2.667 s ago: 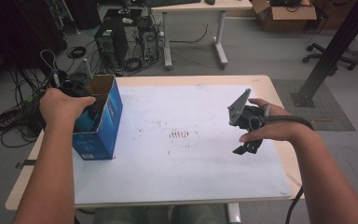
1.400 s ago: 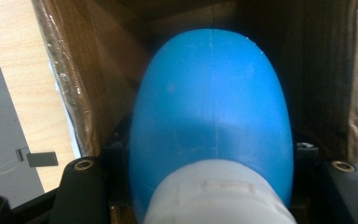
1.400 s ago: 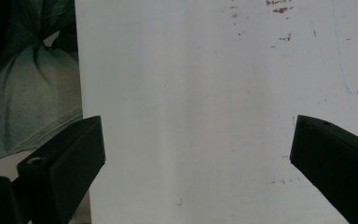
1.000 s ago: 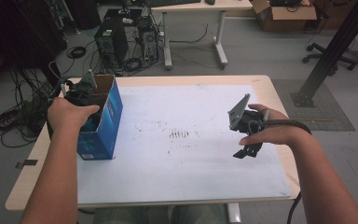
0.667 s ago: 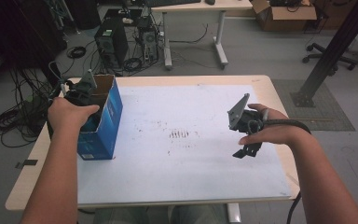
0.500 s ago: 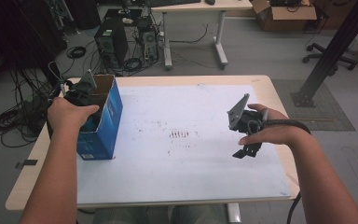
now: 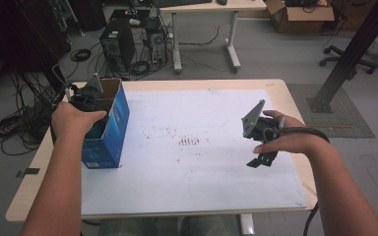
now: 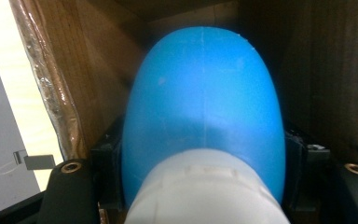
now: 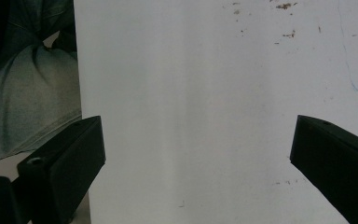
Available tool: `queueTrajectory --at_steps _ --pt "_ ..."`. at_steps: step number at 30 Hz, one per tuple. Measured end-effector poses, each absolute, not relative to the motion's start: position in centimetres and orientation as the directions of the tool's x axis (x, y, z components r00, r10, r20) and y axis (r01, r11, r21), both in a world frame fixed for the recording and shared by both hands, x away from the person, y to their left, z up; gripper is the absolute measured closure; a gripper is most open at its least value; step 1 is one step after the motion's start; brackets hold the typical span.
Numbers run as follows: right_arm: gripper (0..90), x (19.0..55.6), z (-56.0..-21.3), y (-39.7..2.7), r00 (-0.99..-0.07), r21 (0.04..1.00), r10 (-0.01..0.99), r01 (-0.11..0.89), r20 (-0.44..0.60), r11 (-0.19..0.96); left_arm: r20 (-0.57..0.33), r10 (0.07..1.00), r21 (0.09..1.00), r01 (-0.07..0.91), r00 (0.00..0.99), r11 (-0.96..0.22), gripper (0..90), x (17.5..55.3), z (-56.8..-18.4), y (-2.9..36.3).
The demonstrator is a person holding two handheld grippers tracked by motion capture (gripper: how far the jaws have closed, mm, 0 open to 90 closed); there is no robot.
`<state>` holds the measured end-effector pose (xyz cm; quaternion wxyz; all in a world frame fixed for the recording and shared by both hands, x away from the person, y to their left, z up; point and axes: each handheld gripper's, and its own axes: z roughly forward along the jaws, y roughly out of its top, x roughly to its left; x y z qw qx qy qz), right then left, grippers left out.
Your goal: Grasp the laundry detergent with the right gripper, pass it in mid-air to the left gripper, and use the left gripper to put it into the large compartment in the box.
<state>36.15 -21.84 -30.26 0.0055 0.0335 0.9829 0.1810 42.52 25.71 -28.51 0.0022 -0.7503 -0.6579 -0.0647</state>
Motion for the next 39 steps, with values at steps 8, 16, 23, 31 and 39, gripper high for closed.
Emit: queueTrajectory --at_steps 8,16,23,31,39 --pt "3.1 36.1 -30.2 -21.8 -0.998 0.362 0.062 0.056 -0.003 0.931 0.108 0.986 0.091 0.986 0.127 -0.137 33.2 42.2 -27.5 25.6" --pt "3.1 36.0 -30.1 -21.7 -0.998 0.365 0.060 0.053 -0.007 0.929 0.120 0.986 0.128 0.983 0.120 -0.135 30.4 41.6 -25.5 25.7" --pt "3.1 35.8 -29.7 -21.4 -0.999 0.368 0.053 0.045 -0.012 0.929 0.130 0.983 0.149 0.978 0.128 -0.147 23.6 41.1 -24.1 25.4" --pt "3.1 35.6 -29.3 -21.3 -0.999 0.364 0.051 0.040 -0.018 0.930 0.109 0.985 0.167 0.974 0.135 -0.152 12.9 40.9 -22.9 25.1" --pt "3.1 35.5 -29.3 -21.5 -0.998 0.362 0.057 0.047 -0.017 0.931 0.027 0.985 0.179 0.969 0.168 -0.170 6.3 40.6 -21.9 24.8"
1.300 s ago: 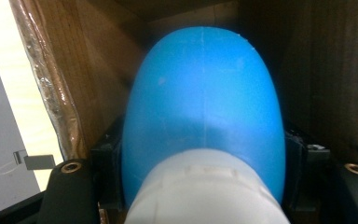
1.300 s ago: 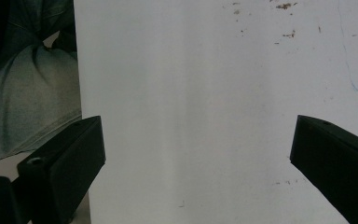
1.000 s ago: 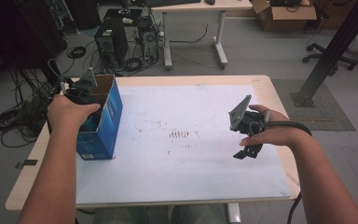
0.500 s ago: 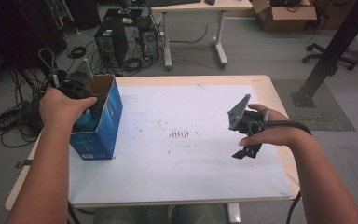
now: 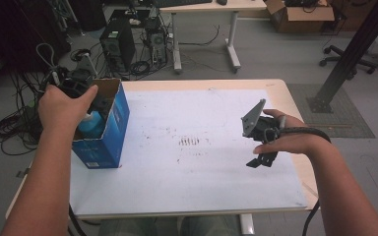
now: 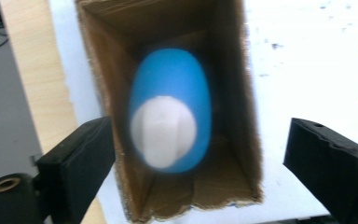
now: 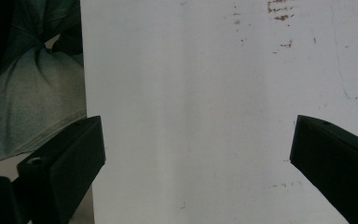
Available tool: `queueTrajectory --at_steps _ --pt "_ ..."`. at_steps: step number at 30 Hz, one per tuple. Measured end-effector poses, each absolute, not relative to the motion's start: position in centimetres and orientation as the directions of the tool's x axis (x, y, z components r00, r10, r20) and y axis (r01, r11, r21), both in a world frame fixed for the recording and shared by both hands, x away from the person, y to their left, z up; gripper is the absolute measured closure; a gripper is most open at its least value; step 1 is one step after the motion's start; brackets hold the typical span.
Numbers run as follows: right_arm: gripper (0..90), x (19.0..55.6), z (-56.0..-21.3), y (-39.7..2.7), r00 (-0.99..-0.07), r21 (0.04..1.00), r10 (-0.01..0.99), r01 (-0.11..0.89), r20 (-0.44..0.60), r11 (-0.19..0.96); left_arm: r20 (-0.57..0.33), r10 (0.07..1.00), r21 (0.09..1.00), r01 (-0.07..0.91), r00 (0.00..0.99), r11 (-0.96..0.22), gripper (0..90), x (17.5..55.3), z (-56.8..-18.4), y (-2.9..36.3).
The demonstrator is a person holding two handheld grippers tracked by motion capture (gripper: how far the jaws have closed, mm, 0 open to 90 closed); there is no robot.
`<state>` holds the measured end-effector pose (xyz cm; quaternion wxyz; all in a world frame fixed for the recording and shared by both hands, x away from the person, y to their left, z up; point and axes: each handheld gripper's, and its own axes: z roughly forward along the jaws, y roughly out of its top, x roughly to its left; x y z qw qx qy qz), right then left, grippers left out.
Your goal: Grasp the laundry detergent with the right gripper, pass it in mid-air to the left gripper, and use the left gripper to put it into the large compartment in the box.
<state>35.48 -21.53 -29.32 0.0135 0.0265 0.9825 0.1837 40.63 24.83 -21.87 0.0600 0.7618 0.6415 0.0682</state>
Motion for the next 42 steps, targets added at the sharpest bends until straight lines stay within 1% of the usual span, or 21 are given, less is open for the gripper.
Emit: queueTrajectory --at_steps 2,3,6,10,18,23,30,31,35,38,42 --pt "3.1 35.4 -29.3 -21.5 -0.998 0.362 0.057 0.047 -0.017 0.931 0.009 0.982 0.177 0.966 0.190 -0.189 5.3 40.6 -21.7 24.7" --pt "3.1 35.4 -29.3 -21.6 -0.998 0.363 0.057 0.047 -0.017 0.931 0.019 0.978 0.167 0.964 0.207 -0.208 5.9 40.5 -21.7 24.5" --pt "3.0 35.4 -29.2 -21.7 -0.998 0.363 0.060 0.049 -0.020 0.931 0.014 0.974 0.173 0.958 0.227 -0.226 6.0 40.5 -21.5 24.3" --pt "3.1 35.3 -29.0 -22.0 -0.998 0.362 0.064 0.051 -0.025 0.931 0.042 0.963 0.173 0.947 0.267 -0.271 5.9 40.5 -21.0 23.8" --pt "3.1 35.2 -28.8 -22.3 -0.997 0.369 0.074 0.057 -0.031 0.928 0.061 0.946 0.190 0.927 0.319 -0.324 6.0 41.0 -18.9 22.5" --pt "3.2 35.2 -28.8 -22.8 -0.996 0.371 0.080 0.061 -0.037 0.927 0.083 0.923 0.212 0.898 0.376 -0.385 5.8 41.3 -17.0 20.9" --pt "3.1 35.1 -28.4 -23.7 -0.994 0.373 0.097 0.075 -0.041 0.925 0.115 0.869 0.227 0.839 0.482 -0.495 5.7 41.7 -14.9 18.4" --pt "3.0 35.1 -28.4 -23.8 -0.994 0.373 0.099 0.076 -0.041 0.925 0.113 0.853 0.227 0.822 0.510 -0.522 5.7 41.8 -14.6 17.8" --pt "3.1 35.2 -28.4 -24.0 -0.994 0.385 0.103 0.079 -0.040 0.919 0.117 0.808 0.211 0.780 0.578 -0.589 5.8 42.0 -14.0 16.3" --pt "3.1 35.2 -28.5 -24.2 -0.994 0.386 0.106 0.083 -0.038 0.919 0.101 0.780 0.224 0.750 0.618 -0.623 5.8 42.0 -13.4 15.4" --pt "3.1 35.2 -28.4 -24.2 -0.993 0.380 0.109 0.089 -0.033 0.921 0.078 0.720 0.210 0.694 0.690 -0.688 5.6 42.1 -12.8 14.5"
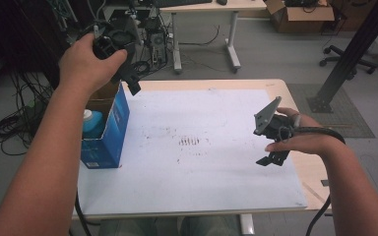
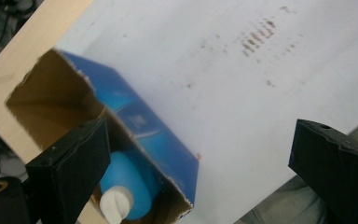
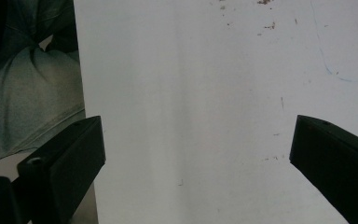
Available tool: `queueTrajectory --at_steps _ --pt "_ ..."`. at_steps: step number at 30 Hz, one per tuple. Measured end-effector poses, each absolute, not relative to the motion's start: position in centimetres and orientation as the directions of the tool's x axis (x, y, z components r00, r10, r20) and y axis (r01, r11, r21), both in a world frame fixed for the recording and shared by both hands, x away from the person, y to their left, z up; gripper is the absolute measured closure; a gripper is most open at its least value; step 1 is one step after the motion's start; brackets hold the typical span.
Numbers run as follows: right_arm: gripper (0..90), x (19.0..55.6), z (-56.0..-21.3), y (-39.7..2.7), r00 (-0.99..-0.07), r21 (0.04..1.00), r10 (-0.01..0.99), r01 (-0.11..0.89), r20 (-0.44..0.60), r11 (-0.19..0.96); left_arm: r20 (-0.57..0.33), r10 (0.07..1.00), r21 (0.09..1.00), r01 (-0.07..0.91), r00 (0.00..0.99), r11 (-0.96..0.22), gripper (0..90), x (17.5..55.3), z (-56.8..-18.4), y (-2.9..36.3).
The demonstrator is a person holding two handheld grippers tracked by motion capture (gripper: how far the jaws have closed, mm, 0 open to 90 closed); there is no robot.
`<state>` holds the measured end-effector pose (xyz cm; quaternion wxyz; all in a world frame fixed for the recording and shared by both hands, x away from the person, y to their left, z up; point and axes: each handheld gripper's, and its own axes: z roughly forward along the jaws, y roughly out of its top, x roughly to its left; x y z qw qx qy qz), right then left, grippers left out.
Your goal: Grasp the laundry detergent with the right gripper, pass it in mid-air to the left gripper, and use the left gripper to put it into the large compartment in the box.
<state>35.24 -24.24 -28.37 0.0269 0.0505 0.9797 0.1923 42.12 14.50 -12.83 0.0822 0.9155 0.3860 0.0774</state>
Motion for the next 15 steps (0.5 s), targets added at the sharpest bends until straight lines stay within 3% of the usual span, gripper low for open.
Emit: queueTrajectory --at_steps 15 --pt "3.1 35.6 -28.1 -23.9 -0.994 0.364 0.105 0.088 -0.029 0.927 0.036 0.443 0.162 0.432 0.896 -0.887 5.4 40.9 -13.2 11.0"
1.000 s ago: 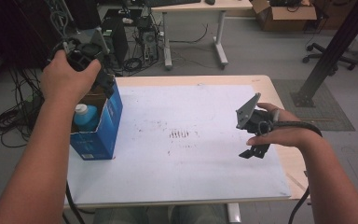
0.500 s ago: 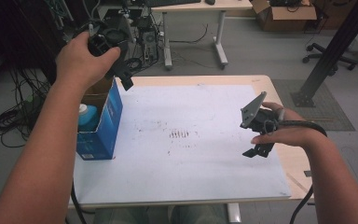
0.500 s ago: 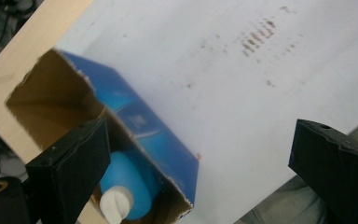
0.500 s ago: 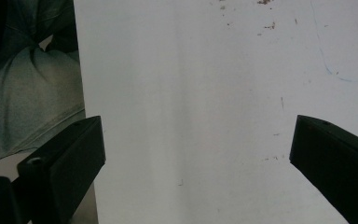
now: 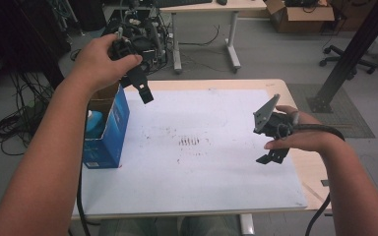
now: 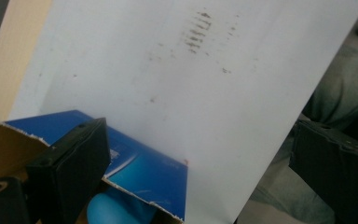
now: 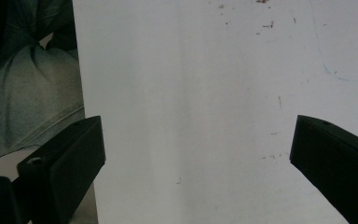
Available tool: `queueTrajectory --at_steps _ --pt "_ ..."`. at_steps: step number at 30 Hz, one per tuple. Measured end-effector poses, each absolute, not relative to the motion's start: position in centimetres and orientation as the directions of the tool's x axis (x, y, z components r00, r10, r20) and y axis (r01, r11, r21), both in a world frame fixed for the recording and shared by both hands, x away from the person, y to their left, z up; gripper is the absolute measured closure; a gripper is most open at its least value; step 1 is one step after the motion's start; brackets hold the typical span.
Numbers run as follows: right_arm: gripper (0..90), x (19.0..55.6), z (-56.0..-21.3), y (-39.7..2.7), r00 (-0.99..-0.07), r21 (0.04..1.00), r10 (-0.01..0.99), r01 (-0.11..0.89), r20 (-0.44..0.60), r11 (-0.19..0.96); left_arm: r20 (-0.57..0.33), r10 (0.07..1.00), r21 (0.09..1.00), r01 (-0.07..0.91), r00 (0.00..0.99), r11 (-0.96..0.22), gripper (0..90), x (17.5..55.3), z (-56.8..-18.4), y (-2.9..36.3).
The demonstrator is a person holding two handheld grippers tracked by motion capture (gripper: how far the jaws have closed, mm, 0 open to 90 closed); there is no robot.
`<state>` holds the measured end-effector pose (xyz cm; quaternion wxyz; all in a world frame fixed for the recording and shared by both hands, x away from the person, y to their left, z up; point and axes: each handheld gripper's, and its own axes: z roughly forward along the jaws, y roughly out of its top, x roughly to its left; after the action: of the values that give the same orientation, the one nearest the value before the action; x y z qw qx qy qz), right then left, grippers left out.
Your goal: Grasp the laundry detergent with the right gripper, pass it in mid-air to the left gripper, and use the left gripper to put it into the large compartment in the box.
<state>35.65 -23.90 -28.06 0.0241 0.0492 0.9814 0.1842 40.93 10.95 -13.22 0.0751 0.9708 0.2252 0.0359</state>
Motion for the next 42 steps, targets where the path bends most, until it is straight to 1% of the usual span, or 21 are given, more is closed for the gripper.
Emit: queueTrajectory --at_steps 6,10,13,21,23,25,31,42 --pt "3.1 35.7 -27.8 -23.4 -0.995 0.354 0.098 0.081 -0.032 0.932 0.036 0.366 0.142 0.358 0.930 -0.923 5.5 40.0 -13.7 10.1" --pt "3.1 35.7 -27.4 -23.0 -0.995 0.341 0.100 0.084 -0.029 0.936 0.038 0.317 0.150 0.308 0.948 -0.940 5.5 39.2 -13.8 9.7" --pt "3.2 35.8 -27.0 -22.8 -0.994 0.324 0.102 0.087 -0.028 0.942 0.042 0.306 0.147 0.297 0.951 -0.944 5.4 39.0 -14.0 9.5" --pt "3.1 36.6 -26.8 -22.9 -0.994 0.313 0.107 0.093 -0.027 0.945 0.021 0.236 0.117 0.232 0.972 -0.966 5.6 39.3 -15.1 8.2" --pt "3.2 37.0 -26.9 -22.9 -0.994 0.313 0.104 0.092 -0.023 0.945 0.016 0.235 0.118 0.232 0.972 -0.965 5.3 39.6 -15.6 7.9" --pt "3.0 37.2 -27.0 -22.8 -0.994 0.315 0.105 0.093 -0.021 0.944 -0.010 0.234 0.121 0.234 0.972 -0.965 5.4 39.9 -16.0 7.7" --pt "3.3 37.9 -27.4 -22.5 -0.996 0.306 0.092 0.084 -0.010 0.948 -0.025 0.231 0.103 0.233 0.973 -0.967 5.6 40.7 -17.4 7.5" --pt "3.2 38.1 -27.2 -22.6 -0.995 0.298 0.096 0.088 -0.010 0.950 -0.032 0.220 0.101 0.222 0.975 -0.970 5.6 41.1 -17.5 7.3"
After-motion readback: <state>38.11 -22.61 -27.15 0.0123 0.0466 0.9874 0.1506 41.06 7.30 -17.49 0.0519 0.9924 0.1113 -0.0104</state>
